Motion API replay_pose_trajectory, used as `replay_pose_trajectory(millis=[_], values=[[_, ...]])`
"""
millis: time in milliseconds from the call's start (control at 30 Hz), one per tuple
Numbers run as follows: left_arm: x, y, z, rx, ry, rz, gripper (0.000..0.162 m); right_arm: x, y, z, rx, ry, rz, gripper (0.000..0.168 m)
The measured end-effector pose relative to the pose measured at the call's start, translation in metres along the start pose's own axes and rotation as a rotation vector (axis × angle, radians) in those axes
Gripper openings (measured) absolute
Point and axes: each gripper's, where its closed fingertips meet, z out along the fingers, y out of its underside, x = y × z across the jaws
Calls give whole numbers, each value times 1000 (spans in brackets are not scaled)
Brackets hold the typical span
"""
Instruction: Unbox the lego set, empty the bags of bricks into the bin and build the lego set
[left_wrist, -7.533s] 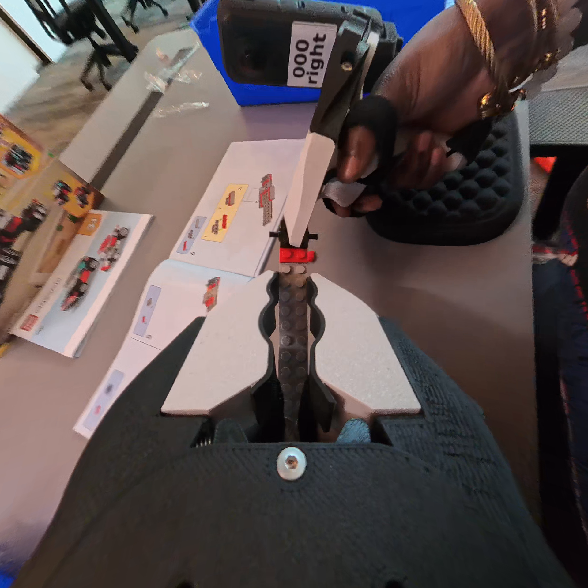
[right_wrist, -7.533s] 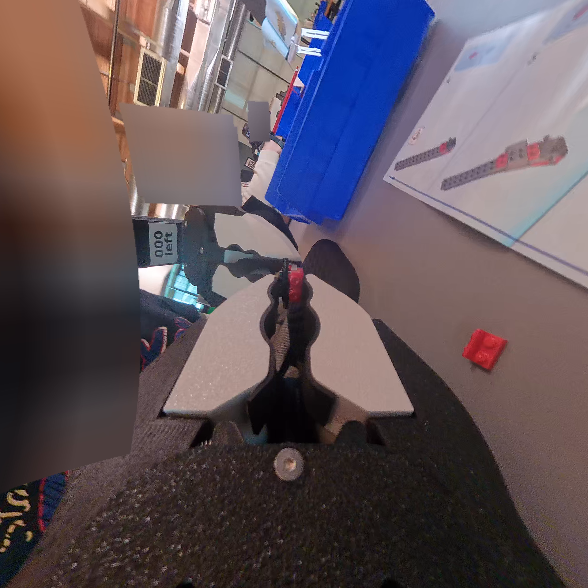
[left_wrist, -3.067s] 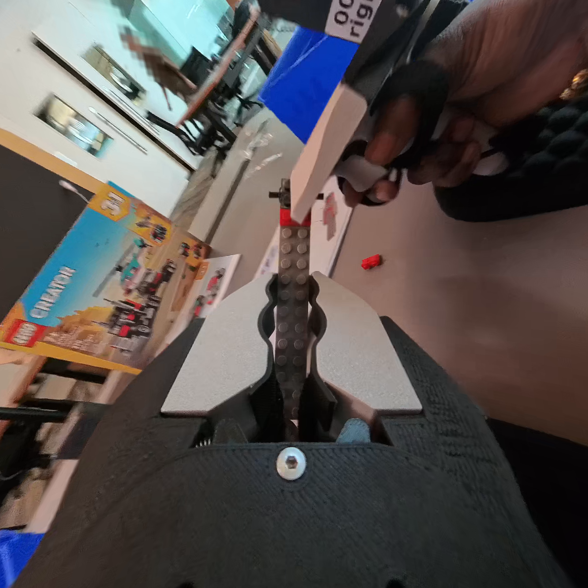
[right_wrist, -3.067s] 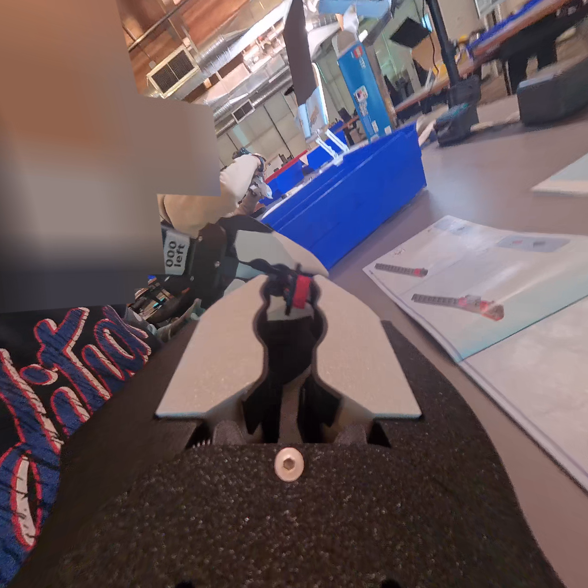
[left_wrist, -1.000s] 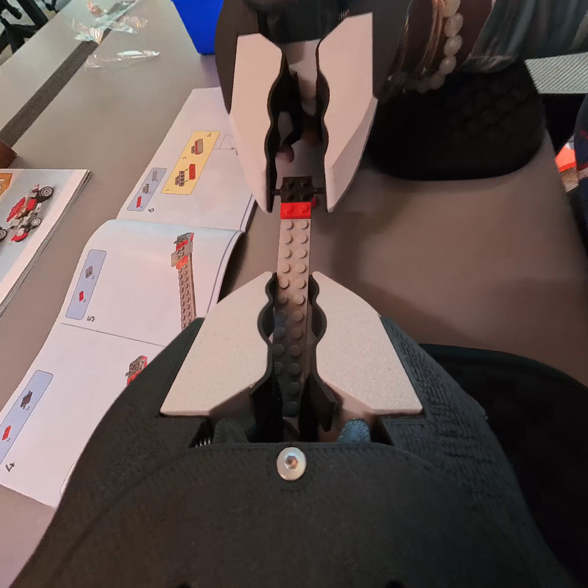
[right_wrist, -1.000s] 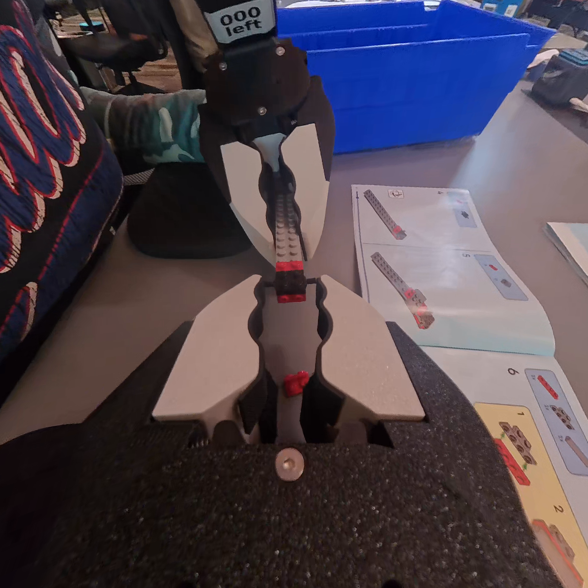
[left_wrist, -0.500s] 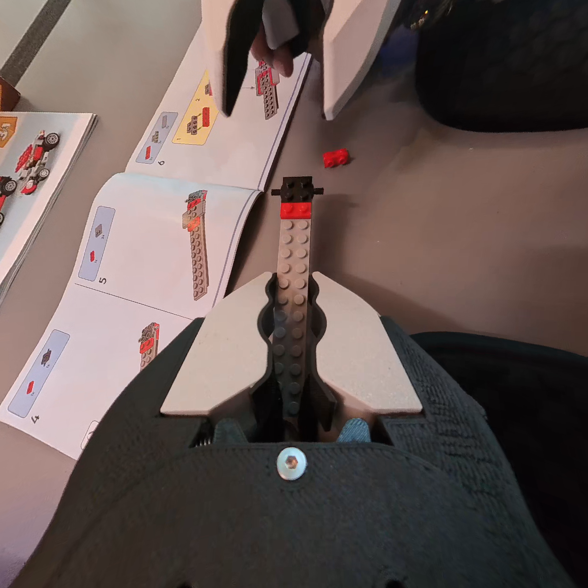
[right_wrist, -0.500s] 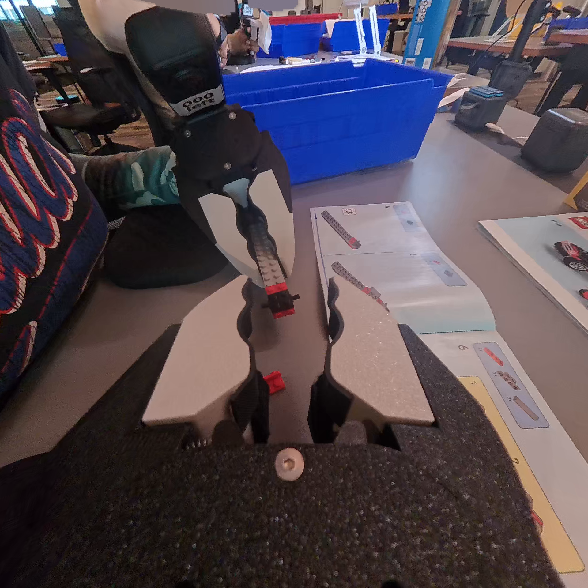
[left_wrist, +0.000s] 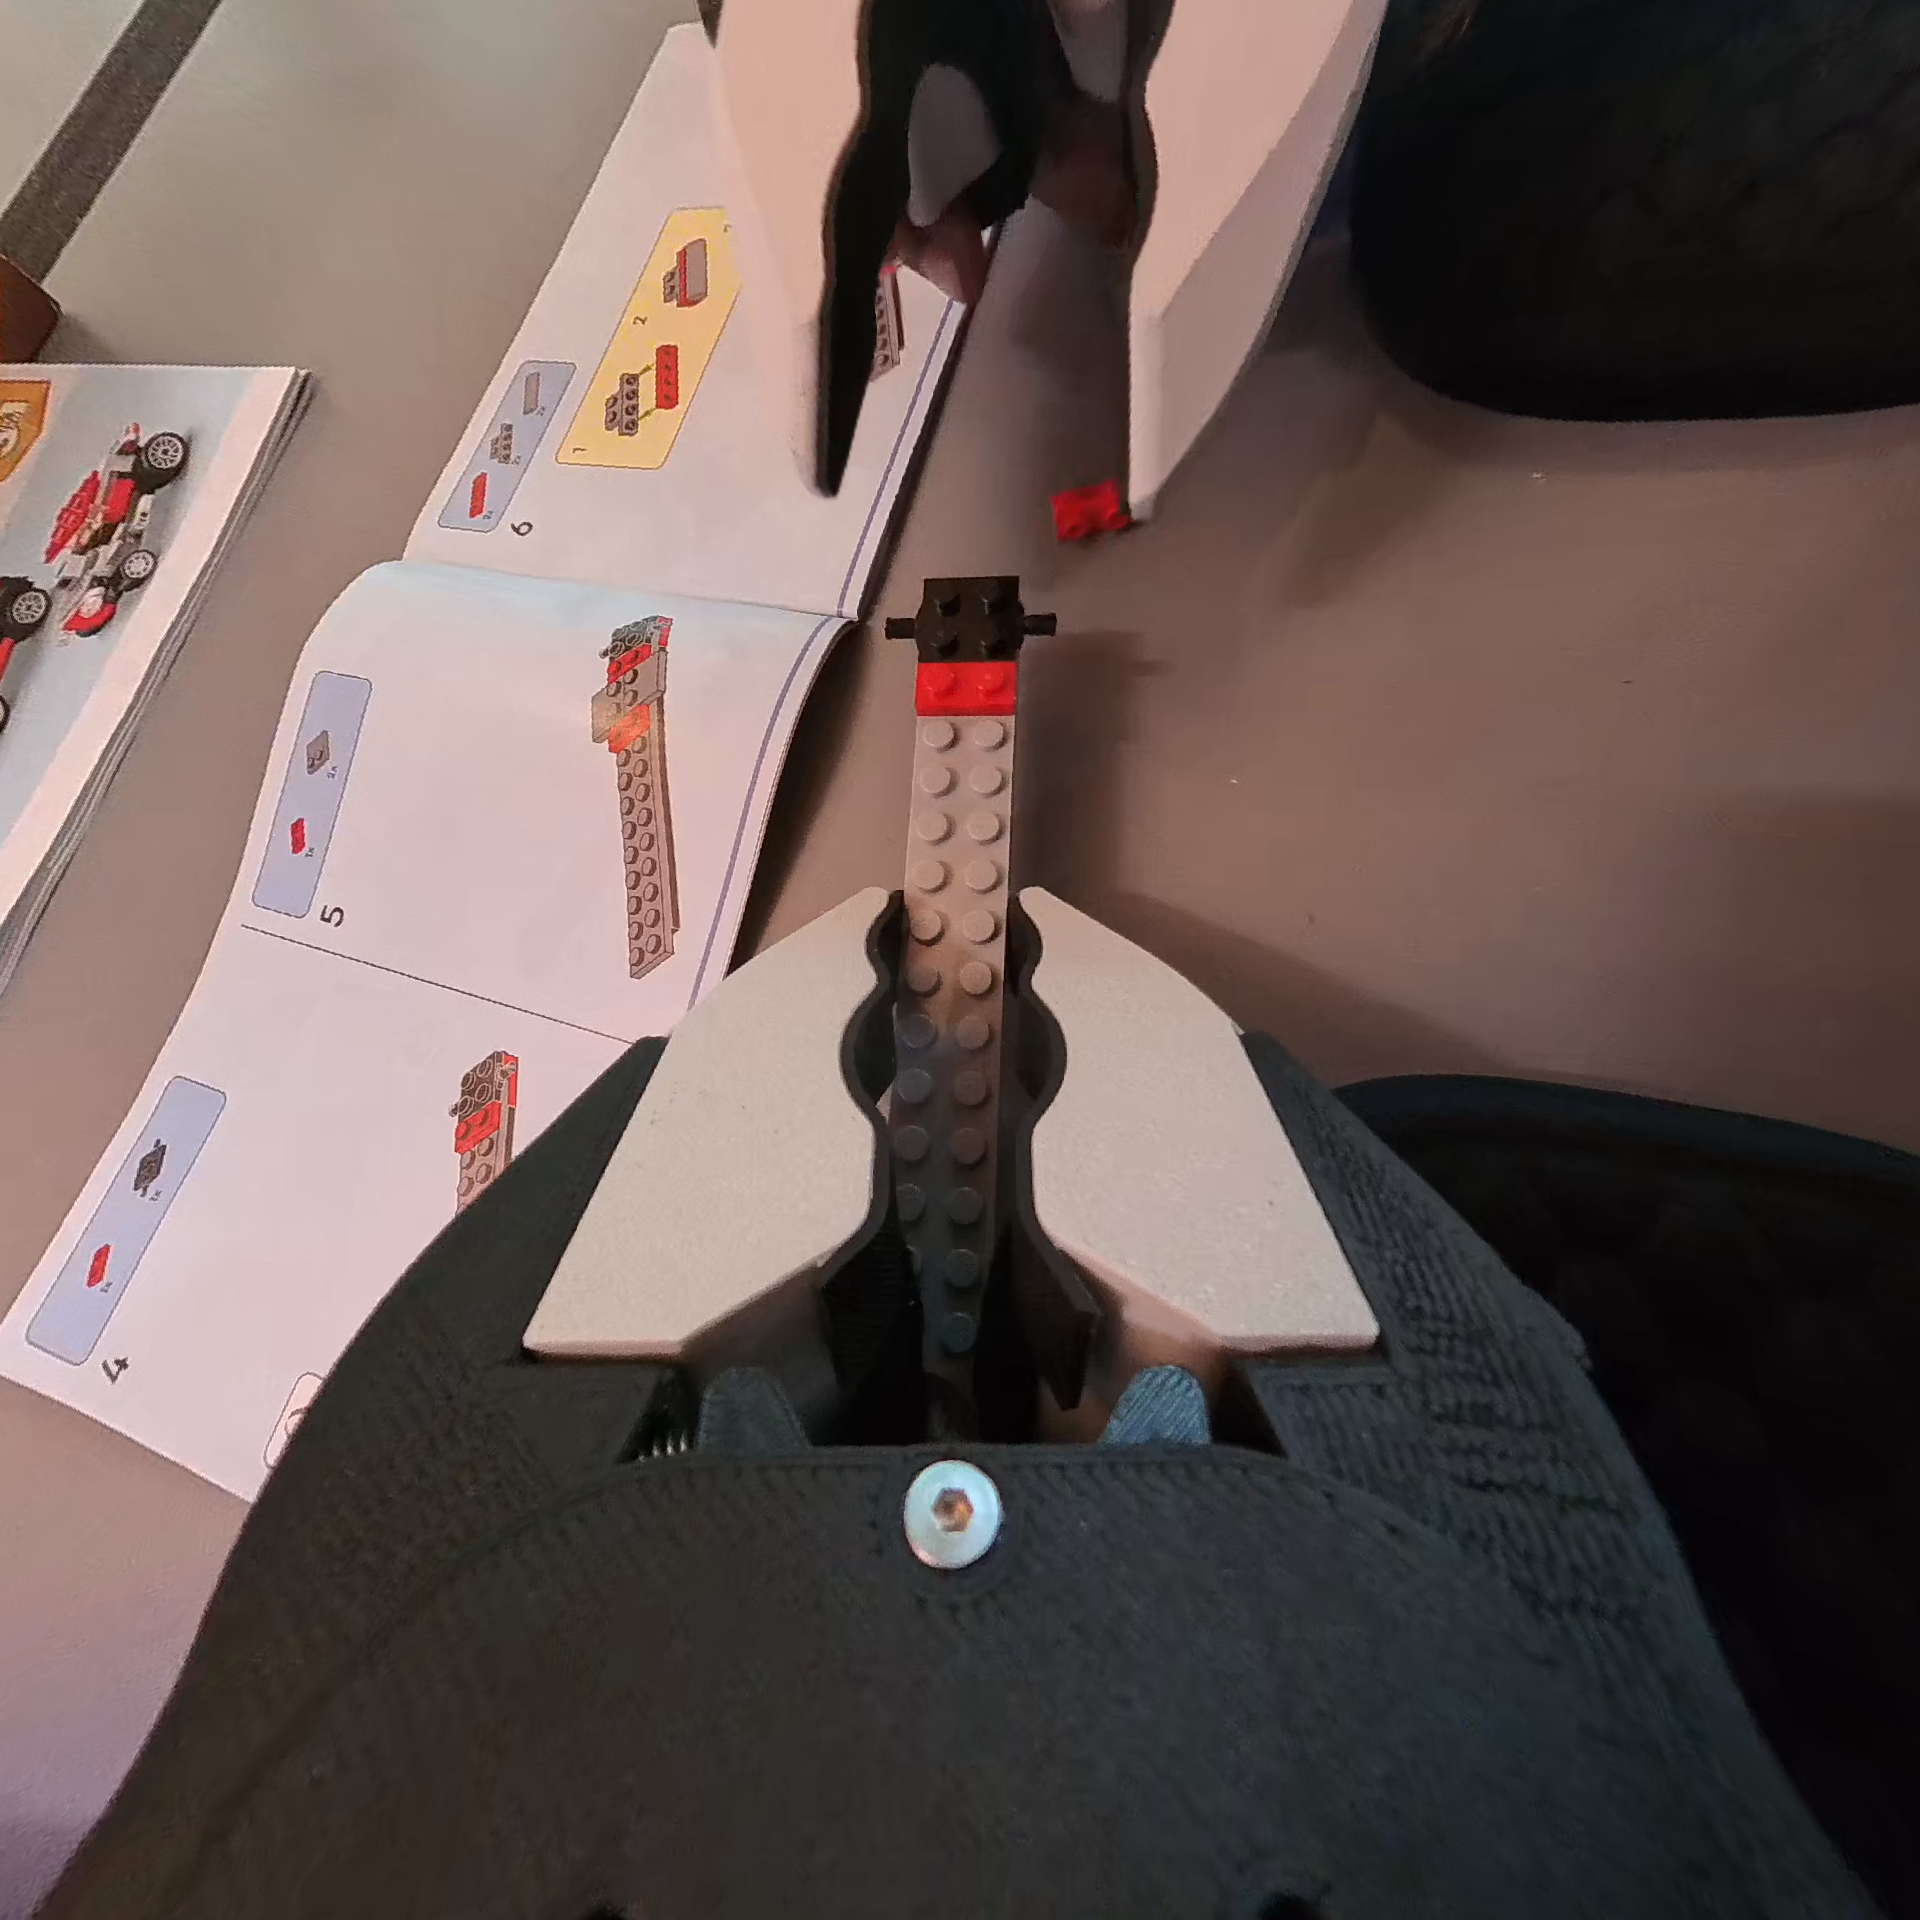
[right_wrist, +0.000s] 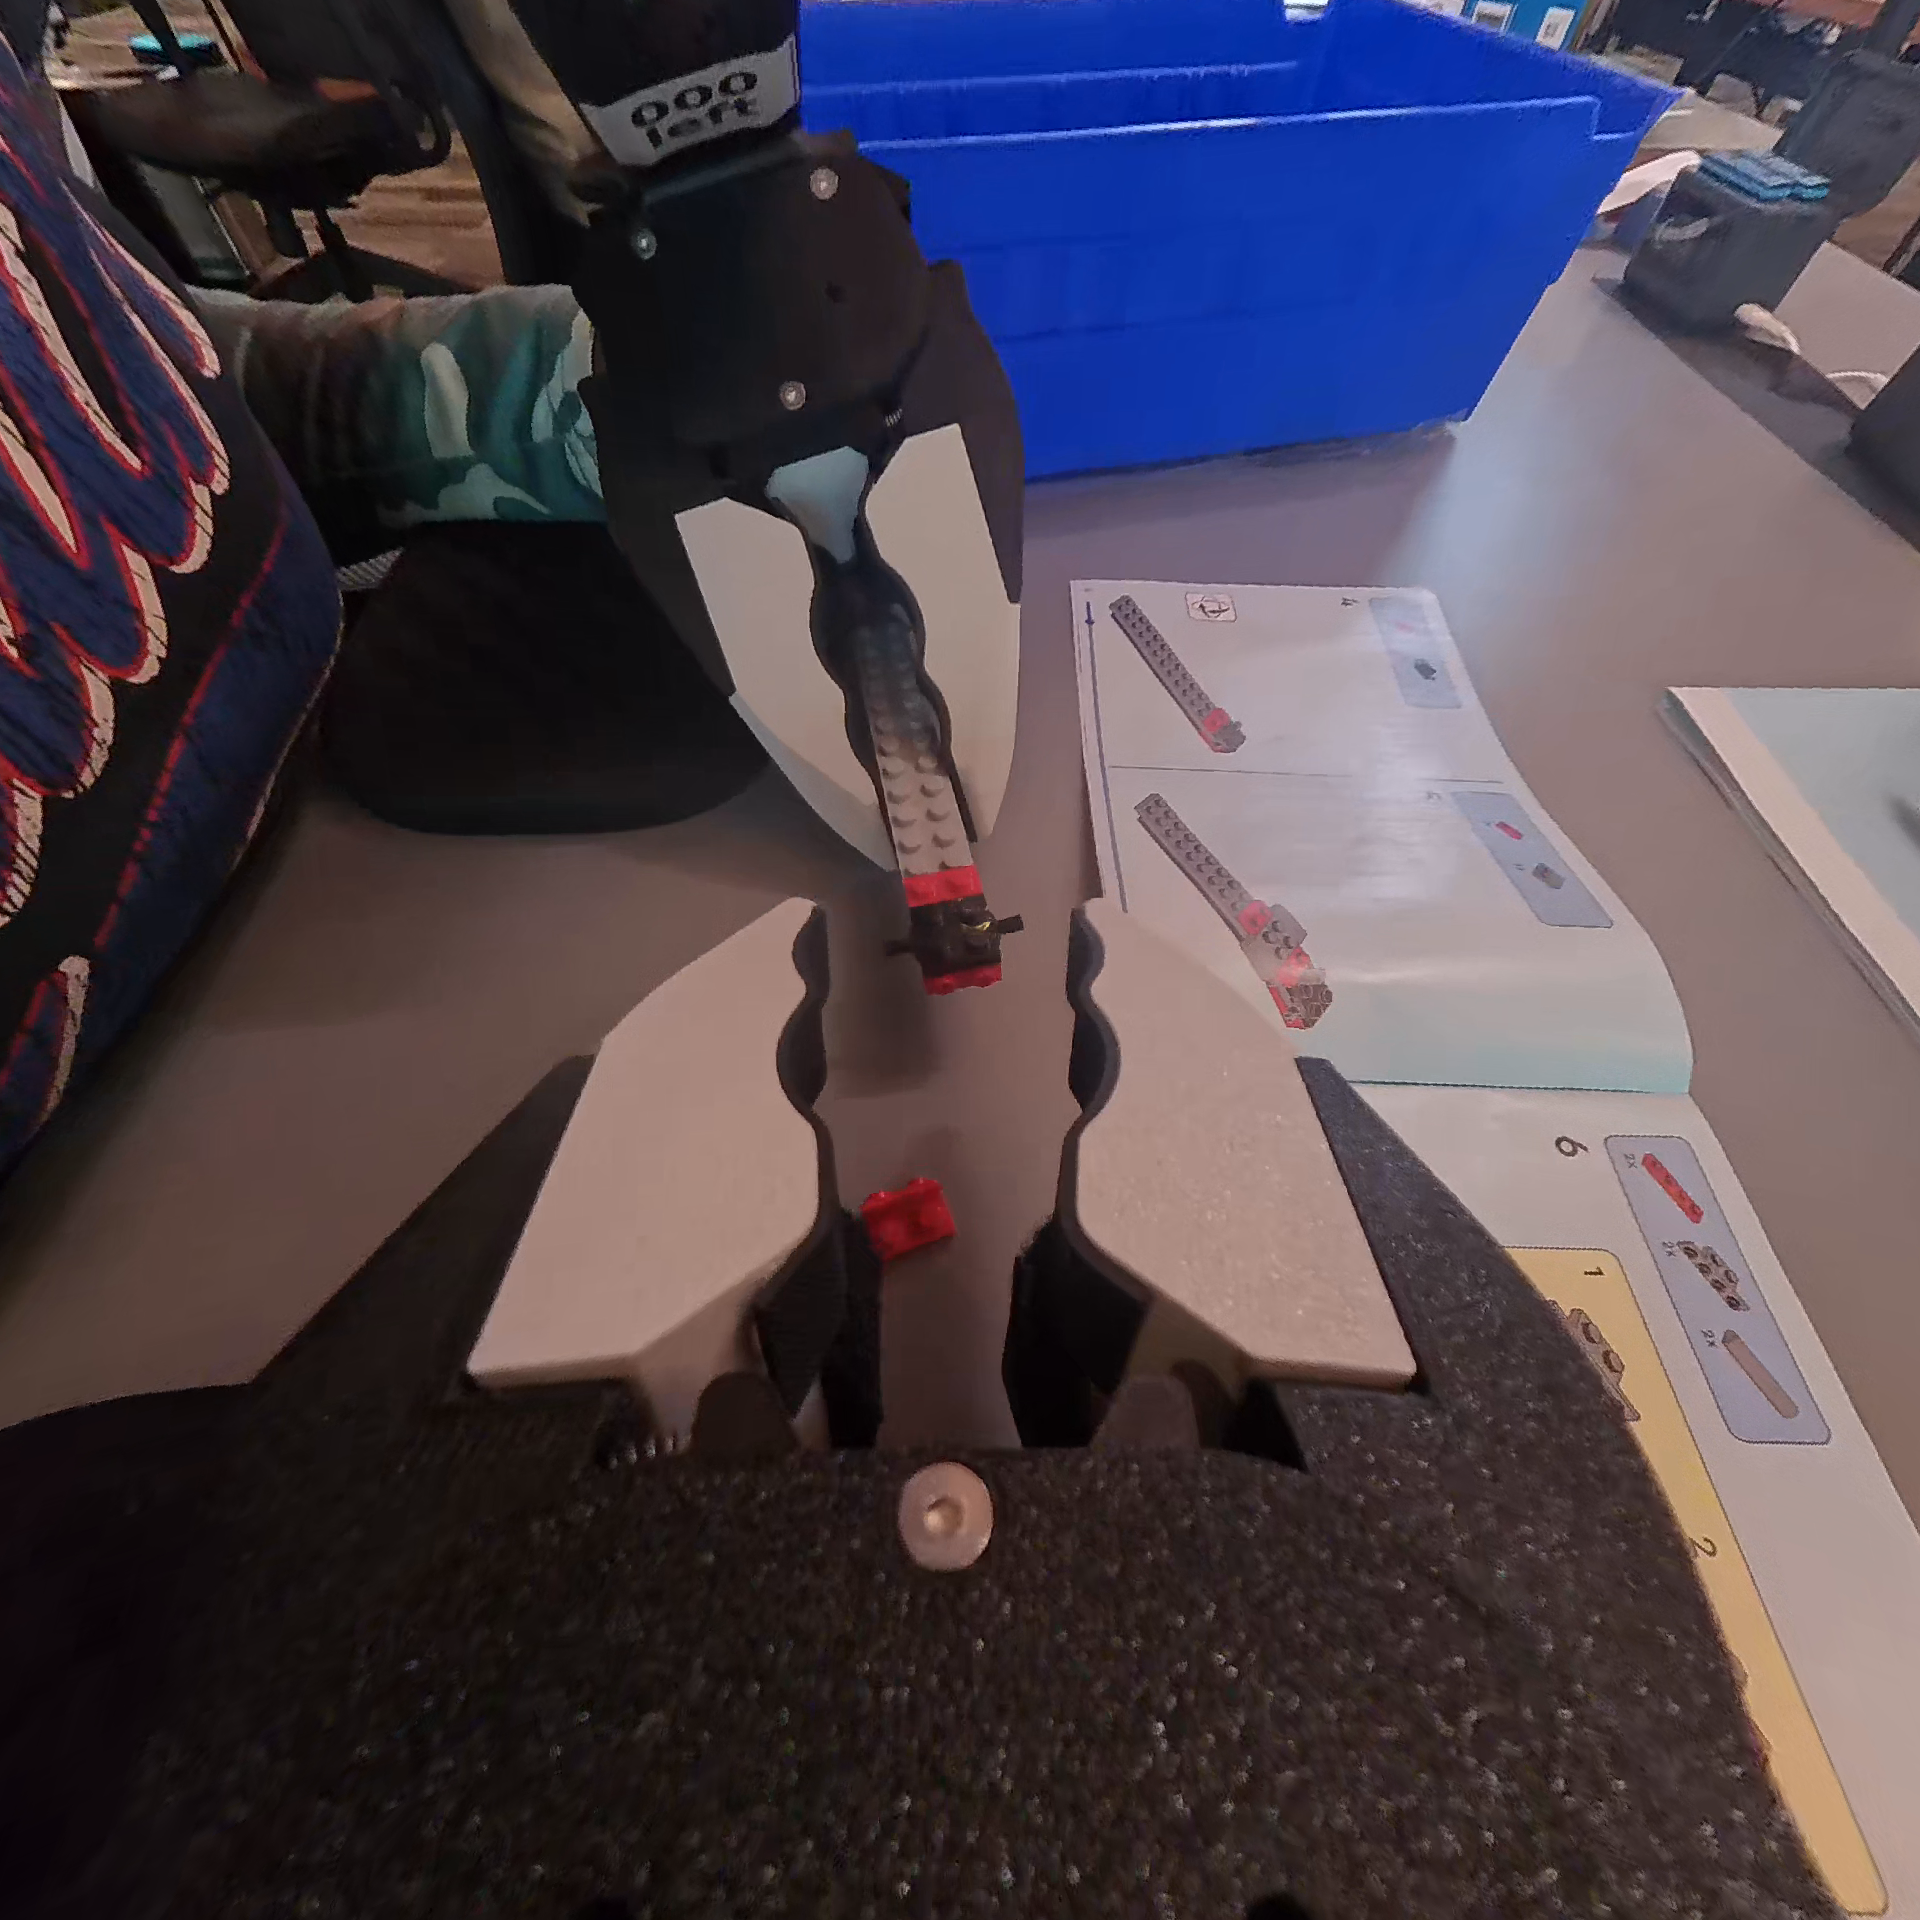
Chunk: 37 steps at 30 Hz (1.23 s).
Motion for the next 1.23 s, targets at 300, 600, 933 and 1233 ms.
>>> replay_pose_trajectory(millis=[300, 600, 933, 1233], values=[[2, 1, 0, -4, 6, 17, 18, -5, 14, 10, -122, -10, -52, 44], [2, 0, 0, 0, 8, 31, 18, -5, 15, 11, -133, -12, -50, 43], [3, -1, 0, 12, 7, 55, 18, -6, 22, 16, -187, -8, -87, 40], [4, -2, 0, 16, 11, 71, 18, -7, 19, 18, -173, 10, -135, 36]])
